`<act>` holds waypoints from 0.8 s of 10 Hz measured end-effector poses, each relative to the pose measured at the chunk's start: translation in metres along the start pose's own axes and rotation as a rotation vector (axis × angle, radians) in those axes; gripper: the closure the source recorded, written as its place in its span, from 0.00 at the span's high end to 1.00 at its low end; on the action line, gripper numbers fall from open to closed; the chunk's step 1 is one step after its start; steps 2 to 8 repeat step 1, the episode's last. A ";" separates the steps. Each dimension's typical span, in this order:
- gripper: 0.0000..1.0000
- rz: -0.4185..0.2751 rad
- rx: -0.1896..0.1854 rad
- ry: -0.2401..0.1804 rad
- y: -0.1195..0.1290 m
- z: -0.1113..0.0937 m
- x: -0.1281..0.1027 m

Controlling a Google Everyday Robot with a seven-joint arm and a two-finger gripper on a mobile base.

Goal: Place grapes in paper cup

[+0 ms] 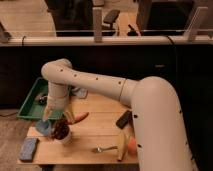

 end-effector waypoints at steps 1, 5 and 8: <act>0.80 0.000 0.000 0.000 0.000 0.000 0.000; 0.80 0.000 0.000 0.000 0.000 0.000 0.000; 0.80 0.000 0.000 0.000 0.000 0.000 0.000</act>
